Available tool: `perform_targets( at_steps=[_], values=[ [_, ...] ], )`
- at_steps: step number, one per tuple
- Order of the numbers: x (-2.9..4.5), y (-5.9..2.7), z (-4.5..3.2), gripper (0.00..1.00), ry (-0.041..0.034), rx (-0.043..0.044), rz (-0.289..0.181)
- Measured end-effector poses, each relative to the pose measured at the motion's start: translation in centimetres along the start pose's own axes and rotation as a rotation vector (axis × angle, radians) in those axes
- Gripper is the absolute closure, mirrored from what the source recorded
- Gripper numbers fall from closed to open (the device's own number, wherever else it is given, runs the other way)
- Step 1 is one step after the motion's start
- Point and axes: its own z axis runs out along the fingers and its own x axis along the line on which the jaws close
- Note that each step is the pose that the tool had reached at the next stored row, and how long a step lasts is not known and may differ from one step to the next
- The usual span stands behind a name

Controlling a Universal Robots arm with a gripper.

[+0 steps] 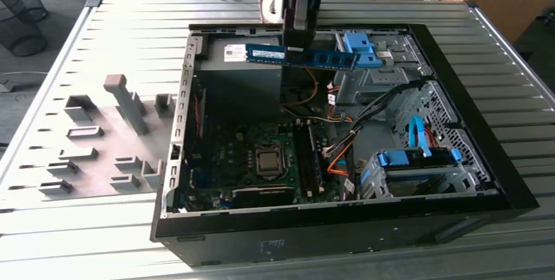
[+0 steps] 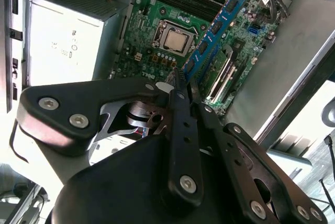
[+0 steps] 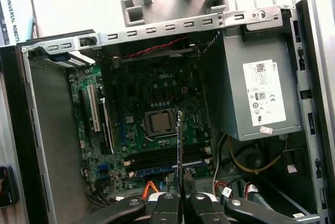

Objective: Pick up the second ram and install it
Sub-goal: 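Insert the second ram into the second slot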

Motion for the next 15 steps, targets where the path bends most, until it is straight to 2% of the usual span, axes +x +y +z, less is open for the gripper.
perform_targets(
  at_steps=[15],
  values=[
    [0.0, 0.0, 0.05, 0.86, -0.0002, 0.0009, 0.031]
  ],
)
